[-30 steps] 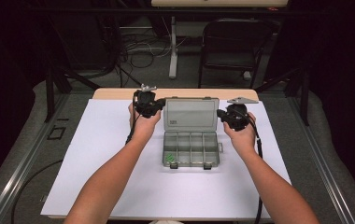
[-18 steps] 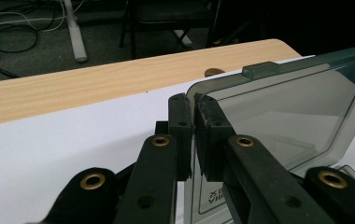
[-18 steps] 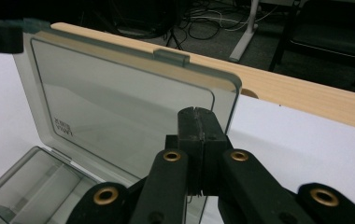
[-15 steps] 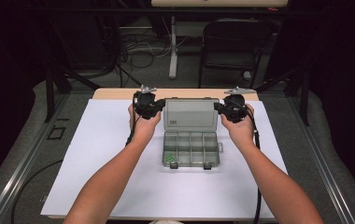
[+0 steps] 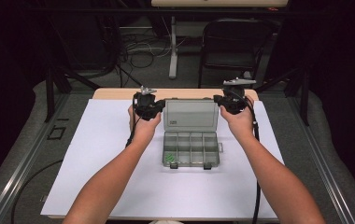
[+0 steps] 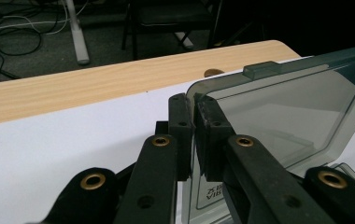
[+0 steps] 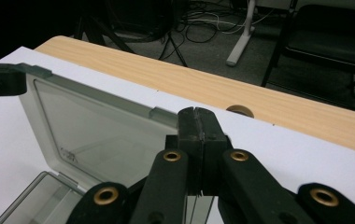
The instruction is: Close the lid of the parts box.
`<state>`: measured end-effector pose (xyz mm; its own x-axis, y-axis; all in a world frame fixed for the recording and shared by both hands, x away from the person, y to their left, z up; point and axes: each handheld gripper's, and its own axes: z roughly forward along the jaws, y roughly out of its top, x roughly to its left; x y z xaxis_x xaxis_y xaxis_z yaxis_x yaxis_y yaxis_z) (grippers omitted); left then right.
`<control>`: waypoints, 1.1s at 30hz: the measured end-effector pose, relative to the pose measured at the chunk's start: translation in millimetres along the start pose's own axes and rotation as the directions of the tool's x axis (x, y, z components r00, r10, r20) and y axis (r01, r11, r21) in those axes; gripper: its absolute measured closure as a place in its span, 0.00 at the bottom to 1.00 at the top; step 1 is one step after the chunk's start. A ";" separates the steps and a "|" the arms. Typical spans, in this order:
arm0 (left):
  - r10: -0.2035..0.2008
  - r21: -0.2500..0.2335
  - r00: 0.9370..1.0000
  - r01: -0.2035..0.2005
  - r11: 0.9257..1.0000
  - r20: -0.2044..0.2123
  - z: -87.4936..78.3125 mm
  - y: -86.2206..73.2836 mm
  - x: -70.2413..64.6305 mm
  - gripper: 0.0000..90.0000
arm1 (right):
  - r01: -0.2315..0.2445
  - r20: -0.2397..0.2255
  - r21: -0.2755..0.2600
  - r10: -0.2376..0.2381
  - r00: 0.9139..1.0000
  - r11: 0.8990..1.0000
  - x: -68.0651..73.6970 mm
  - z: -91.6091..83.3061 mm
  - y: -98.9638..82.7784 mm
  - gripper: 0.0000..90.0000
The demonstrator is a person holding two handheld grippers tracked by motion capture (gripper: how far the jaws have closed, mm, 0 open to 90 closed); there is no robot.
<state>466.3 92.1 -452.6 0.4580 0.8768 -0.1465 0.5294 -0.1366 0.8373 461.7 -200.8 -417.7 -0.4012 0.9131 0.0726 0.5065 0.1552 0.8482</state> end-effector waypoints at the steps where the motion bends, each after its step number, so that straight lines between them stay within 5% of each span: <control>1: 0.001 -0.003 1.000 -0.001 1.000 0.000 0.0 -0.3 -0.1 0.95 | 0.002 0.003 -0.003 -0.002 1.000 1.000 -0.2 1.2 1.7 1.00; 13: -0.001 -0.009 1.000 0.001 1.000 -0.003 -2.3 -2.1 -1.4 0.95 | -0.015 0.049 0.045 0.013 0.999 0.999 1.6 25.2 14.5 1.00; 33: -0.018 -0.010 0.999 0.018 1.000 0.027 -7.3 -6.0 -0.7 0.94 | -0.037 0.024 0.069 0.035 0.999 0.997 -2.6 34.6 10.1 1.00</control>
<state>457.6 95.7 -453.6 0.4673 0.8665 -0.1755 0.5304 -0.1160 0.8398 494.2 -188.6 -427.5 -0.3649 0.9267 0.0901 0.5723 0.1469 0.8067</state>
